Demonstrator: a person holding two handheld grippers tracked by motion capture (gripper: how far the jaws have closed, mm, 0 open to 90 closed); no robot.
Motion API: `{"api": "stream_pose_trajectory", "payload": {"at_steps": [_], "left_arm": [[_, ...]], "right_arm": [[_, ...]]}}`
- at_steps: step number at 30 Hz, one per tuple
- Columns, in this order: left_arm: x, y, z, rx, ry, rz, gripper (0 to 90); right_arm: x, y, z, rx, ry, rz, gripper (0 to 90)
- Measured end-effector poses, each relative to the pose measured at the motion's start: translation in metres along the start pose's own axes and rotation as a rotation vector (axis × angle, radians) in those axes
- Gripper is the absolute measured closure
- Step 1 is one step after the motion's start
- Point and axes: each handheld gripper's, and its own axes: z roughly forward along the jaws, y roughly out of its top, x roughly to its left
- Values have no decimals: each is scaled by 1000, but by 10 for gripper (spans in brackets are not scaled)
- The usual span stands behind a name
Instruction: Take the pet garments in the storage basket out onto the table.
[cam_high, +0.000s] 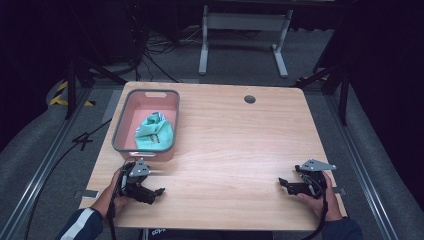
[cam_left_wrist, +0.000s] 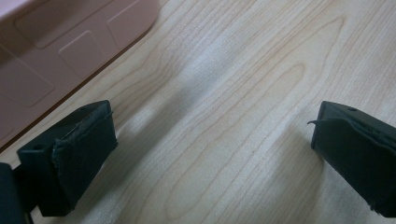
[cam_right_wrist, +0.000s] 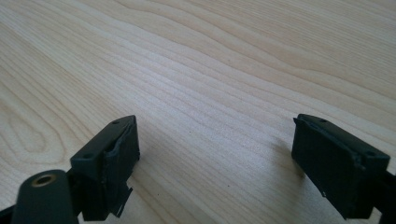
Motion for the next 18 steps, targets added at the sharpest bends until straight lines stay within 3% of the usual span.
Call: {"api": "stream_pose_trajectory", "payload": {"at_steps": [10,15,18], "left_arm": [[3,-4,-3,0,-26,26,3],[7,-4,-9,41,-30,39,12],[8,-5,-16,49,-42,51,115]], "right_arm": [[0,0,0,1,1,-1,155],[0,0,0,0,0,-1,155],[0,0,0,0,1,0,155]]}}
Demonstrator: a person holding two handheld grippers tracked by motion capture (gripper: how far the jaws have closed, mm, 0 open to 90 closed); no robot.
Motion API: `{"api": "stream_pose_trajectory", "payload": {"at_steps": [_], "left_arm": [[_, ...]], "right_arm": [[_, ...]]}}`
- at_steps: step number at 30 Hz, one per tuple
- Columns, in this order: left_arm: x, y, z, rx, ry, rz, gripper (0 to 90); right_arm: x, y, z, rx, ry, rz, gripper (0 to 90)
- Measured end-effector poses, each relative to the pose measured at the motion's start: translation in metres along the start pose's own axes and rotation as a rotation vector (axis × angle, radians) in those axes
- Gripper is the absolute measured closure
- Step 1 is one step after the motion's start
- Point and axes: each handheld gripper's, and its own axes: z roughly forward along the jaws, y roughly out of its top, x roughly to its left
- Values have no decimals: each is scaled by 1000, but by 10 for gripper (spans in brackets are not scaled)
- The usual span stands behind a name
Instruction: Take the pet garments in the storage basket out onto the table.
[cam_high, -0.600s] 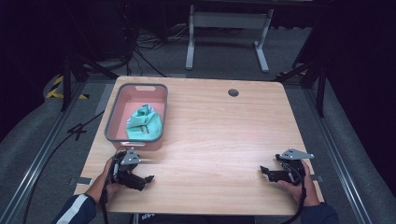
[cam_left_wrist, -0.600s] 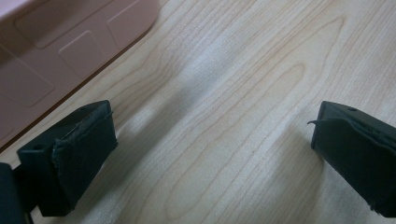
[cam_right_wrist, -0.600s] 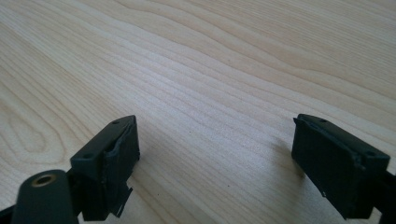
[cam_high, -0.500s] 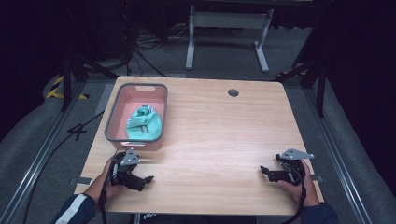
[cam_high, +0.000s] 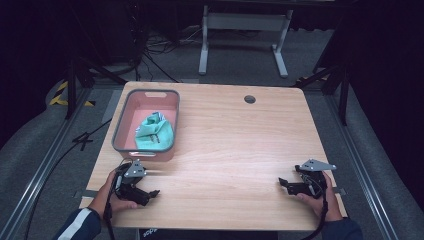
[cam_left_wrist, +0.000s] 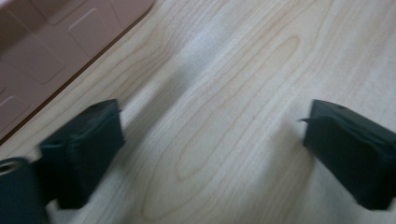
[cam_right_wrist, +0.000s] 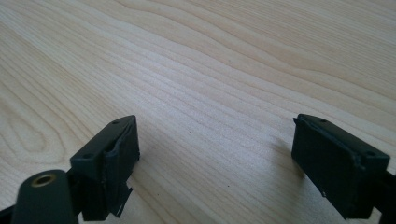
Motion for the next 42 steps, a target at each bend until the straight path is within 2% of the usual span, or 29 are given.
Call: {"api": "stream_pose_trajectory", "payload": {"at_steps": [2,7,14,21,23,25,31,35,41,42], "left_arm": [[1,-1,-5,17,-1,12,187],[-2,-3,-21,50,15,34,198],[-2,2,-39,15,64,48,208],[1,6,-56,-26,101,44,220],[2,12,-64,-50,108,33,215],[2,16,-70,-58,120,52,214],[6,28,-92,-104,149,60,200],[14,44,-100,-86,186,94,177],[34,70,-106,-94,187,91,158],[40,77,-105,-73,201,100,159]], "right_arm": [[0,0,0,0,2,-1,154],[-1,0,1,-1,4,-3,154],[0,0,1,-1,4,-3,154],[0,0,1,-1,4,-3,154],[-1,0,1,-1,4,-3,154],[-1,0,1,-1,4,-3,154],[0,0,1,-1,4,-3,154],[0,0,1,-1,4,-3,154],[0,0,1,-1,4,-3,154],[-1,0,1,-1,4,-3,154]]}}
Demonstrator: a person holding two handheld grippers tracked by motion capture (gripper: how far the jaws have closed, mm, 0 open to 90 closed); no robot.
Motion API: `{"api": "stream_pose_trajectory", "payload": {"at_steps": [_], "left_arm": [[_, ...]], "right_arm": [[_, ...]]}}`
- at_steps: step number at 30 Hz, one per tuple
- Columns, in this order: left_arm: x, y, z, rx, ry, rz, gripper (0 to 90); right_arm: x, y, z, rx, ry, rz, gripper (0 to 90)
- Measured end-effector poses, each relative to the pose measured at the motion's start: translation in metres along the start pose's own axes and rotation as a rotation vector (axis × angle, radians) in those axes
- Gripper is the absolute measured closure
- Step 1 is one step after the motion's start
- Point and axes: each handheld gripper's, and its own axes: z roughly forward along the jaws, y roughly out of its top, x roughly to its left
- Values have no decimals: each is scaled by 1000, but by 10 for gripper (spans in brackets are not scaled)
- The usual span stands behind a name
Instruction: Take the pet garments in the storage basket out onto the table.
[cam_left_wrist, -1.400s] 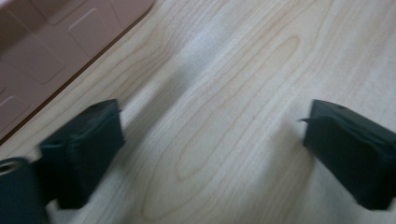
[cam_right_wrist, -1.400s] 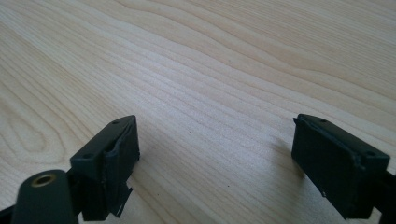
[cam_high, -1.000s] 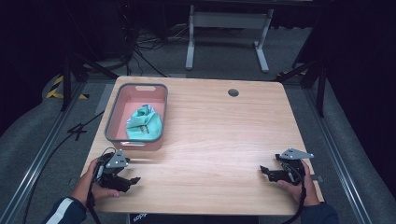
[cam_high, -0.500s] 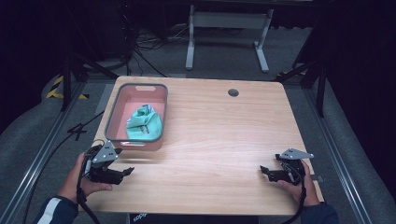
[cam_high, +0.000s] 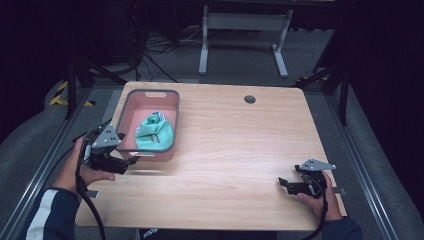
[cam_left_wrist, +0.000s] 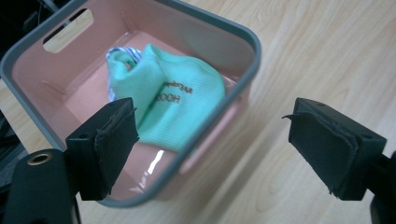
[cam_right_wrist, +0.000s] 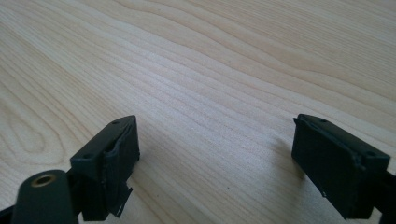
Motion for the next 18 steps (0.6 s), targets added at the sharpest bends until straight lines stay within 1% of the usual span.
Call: {"api": "stream_pose_trajectory", "payload": {"at_steps": [2,4,8,11,13,15,18], "left_arm": [[8,6,5,22,-5,-2,159],[14,11,11,44,6,-1,163],[24,18,27,88,5,-17,168],[32,22,42,132,-8,-29,168],[37,24,51,149,-5,-35,168],[42,26,61,180,-15,-50,166],[45,30,71,214,-27,-41,166]], "right_arm": [[0,0,0,0,0,0,154],[0,0,0,0,0,0,154],[0,0,0,0,0,0,154],[0,0,0,0,0,0,154],[0,0,0,0,0,0,154],[0,0,0,0,0,0,154],[0,0,0,0,0,0,154]]}}
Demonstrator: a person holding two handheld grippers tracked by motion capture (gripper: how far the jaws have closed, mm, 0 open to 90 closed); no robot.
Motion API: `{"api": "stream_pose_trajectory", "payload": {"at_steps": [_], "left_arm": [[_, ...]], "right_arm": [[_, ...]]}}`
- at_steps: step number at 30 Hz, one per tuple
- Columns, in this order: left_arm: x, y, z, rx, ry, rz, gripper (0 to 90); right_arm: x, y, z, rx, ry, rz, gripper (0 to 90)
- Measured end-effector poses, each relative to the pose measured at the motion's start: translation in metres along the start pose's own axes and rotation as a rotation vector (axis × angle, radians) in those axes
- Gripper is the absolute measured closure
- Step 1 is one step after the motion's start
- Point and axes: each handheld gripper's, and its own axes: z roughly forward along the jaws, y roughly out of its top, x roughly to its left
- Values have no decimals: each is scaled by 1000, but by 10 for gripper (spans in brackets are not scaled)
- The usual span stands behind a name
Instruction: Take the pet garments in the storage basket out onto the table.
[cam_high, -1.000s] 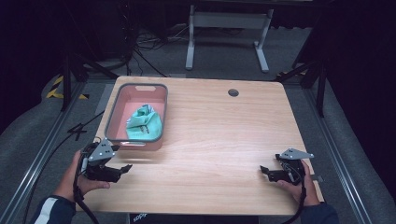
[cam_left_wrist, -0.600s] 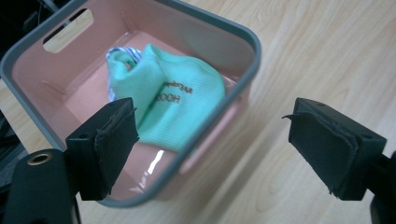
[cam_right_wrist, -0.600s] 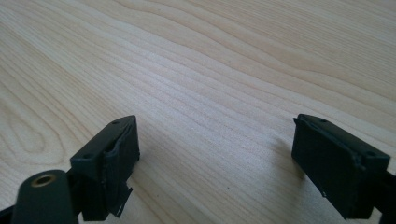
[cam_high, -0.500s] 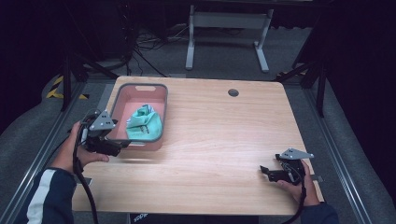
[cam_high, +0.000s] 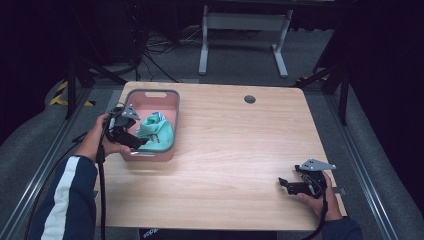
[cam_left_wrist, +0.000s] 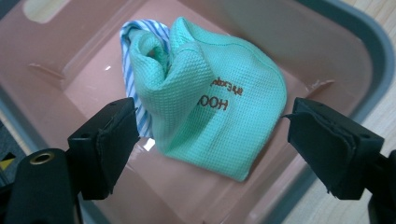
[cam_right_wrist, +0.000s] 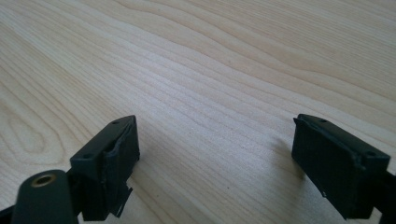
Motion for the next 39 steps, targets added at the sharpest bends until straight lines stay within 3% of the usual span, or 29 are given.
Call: {"api": "stream_pose_trajectory", "payload": {"at_steps": [3,5,6,13,15,16,21,27,30,35,39], "left_arm": [[4,8,8,42,-18,14,168],[6,11,15,54,-8,21,168],[7,13,17,83,-19,26,166],[17,20,44,164,-46,6,171],[17,22,53,214,-49,19,182],[17,25,61,267,-40,26,184],[16,32,76,335,-55,54,184],[17,31,94,408,-72,51,182],[20,29,100,430,-97,24,160],[21,33,100,452,-133,31,272],[16,37,96,465,-111,75,520]], "right_arm": [[0,0,0,0,0,0,154],[0,0,0,0,0,0,154],[0,0,0,0,0,0,154],[0,0,0,0,0,0,154],[0,0,0,0,0,0,154],[0,0,0,0,0,0,154],[0,0,0,0,0,0,154],[0,0,0,0,-1,0,154],[0,0,0,0,-1,0,154],[0,0,0,0,0,-1,154],[0,0,0,0,0,0,154]]}}
